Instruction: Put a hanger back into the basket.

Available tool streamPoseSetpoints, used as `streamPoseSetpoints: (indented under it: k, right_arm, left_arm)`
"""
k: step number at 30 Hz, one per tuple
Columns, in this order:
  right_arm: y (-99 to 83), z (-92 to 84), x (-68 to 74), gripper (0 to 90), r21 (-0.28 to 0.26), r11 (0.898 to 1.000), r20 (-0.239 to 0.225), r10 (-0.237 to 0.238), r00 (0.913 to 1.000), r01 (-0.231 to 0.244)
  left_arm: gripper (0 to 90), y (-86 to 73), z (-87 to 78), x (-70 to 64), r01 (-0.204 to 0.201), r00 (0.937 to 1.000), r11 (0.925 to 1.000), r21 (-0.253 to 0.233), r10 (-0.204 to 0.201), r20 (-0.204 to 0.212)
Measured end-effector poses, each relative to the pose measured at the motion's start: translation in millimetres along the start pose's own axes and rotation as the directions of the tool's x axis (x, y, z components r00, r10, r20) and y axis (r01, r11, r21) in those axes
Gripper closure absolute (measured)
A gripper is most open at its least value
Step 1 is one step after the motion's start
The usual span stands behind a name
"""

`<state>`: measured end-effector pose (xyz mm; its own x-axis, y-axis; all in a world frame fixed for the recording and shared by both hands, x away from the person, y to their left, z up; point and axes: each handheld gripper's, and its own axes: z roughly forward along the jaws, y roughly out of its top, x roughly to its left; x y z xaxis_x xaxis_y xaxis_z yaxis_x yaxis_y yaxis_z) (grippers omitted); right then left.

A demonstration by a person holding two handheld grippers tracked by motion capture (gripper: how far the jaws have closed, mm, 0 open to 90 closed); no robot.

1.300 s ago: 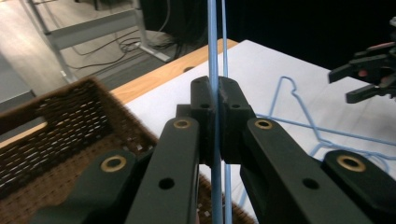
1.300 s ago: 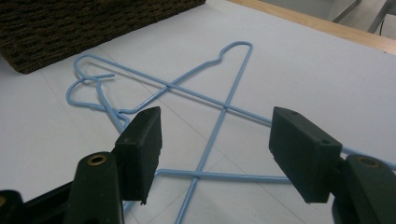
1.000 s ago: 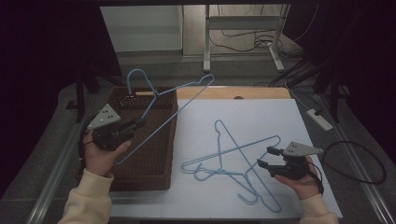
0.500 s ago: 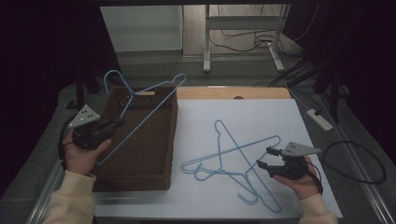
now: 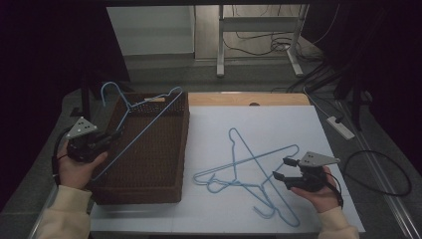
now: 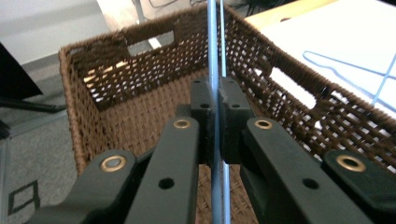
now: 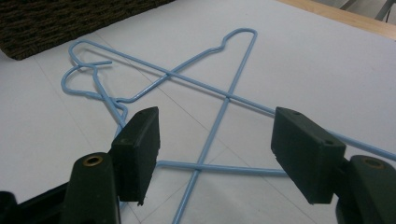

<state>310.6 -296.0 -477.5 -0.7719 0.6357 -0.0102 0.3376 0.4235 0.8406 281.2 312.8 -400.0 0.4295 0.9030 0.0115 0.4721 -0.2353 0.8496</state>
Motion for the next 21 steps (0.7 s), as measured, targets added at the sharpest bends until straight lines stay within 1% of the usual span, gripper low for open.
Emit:
streamPoseSetpoints:
  k: [6, 11, 13, 18, 19, 20, 21]
  right_arm:
    - [-0.1, 1.5, 0.4, 33.0, 0.004, 1.000, -0.003, -0.001, 1.0000, 0.001]
    - [-0.3, 2.0, 0.4, 32.8, 0.006, 1.000, -0.006, -0.001, 1.0000, 0.001]
    - [-0.6, 2.0, 0.2, 32.8, 0.007, 1.000, -0.008, -0.001, 1.0000, 0.001]
    - [-1.1, 2.9, -0.1, 32.6, 0.014, 1.000, -0.009, 0.000, 1.0000, 0.000]
    - [-1.1, 2.9, -0.1, 32.6, 0.014, 1.000, -0.009, 0.000, 1.0000, 0.000]
    - [-1.1, 2.9, 0.2, 32.6, 0.015, 1.000, -0.011, -0.001, 0.9999, 0.001]
    - [-1.1, 3.0, 0.2, 32.6, 0.016, 1.000, -0.011, -0.002, 0.9999, 0.002]
  left_arm:
    - [86.4, -4.9, 11.3, 2.9, -0.009, 1.0000, 0.9990, 0.045, 0.009, 0.002]
    - [86.3, -6.9, 21.5, 4.0, -0.014, 0.9999, 0.9966, 0.081, 0.014, 0.006]
    - [86.3, -7.5, 26.0, 4.0, -0.024, 0.9997, 0.9949, 0.098, 0.023, 0.011]
    - [86.3, -9.7, 39.5, 4.7, -0.032, 0.9993, 0.9889, 0.145, 0.028, 0.026]
    - [86.3, -9.7, 39.5, 4.7, -0.032, 0.9993, 0.9889, 0.145, 0.028, 0.026]
    - [86.3, -10.1, 42.0, 4.9, -0.035, 0.9991, 0.9873, 0.155, 0.031, 0.028]
    - [86.3, -10.6, 46.5, 5.0, -0.042, 0.9989, 0.9840, 0.173, 0.038, 0.027]
